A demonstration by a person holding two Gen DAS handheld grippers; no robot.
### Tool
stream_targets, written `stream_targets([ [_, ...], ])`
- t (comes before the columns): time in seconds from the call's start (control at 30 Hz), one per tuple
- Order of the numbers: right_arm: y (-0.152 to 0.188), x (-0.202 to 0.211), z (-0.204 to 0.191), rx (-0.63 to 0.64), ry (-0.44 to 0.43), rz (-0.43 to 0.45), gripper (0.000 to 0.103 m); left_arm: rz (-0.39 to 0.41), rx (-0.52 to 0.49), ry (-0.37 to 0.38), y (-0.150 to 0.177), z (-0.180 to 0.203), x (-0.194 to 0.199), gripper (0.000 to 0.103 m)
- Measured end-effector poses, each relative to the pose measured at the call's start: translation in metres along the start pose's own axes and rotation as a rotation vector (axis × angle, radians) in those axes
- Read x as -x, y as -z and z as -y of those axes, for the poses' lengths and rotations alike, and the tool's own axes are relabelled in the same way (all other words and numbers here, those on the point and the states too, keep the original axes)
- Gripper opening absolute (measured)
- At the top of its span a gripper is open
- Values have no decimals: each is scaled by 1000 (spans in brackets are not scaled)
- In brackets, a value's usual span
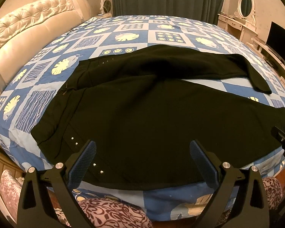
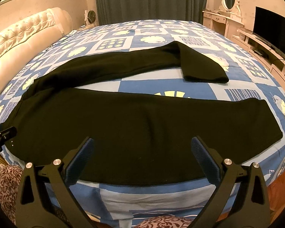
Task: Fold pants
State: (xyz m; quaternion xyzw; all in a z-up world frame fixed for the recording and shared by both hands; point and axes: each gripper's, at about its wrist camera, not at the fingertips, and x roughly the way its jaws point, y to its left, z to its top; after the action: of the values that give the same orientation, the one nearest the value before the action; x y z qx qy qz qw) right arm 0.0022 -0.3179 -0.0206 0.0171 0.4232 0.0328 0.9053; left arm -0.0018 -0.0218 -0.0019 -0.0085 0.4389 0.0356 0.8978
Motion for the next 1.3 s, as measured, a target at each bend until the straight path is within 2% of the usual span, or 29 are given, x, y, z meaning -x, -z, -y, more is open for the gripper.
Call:
stream_targets([
  [0.63, 2, -2, 0, -4, 1, -5, 101, 33, 4, 31, -5, 4, 8, 98],
  [1.3, 4, -6, 2, -7, -13, -27, 101, 31, 11, 41, -6, 3, 8, 98],
])
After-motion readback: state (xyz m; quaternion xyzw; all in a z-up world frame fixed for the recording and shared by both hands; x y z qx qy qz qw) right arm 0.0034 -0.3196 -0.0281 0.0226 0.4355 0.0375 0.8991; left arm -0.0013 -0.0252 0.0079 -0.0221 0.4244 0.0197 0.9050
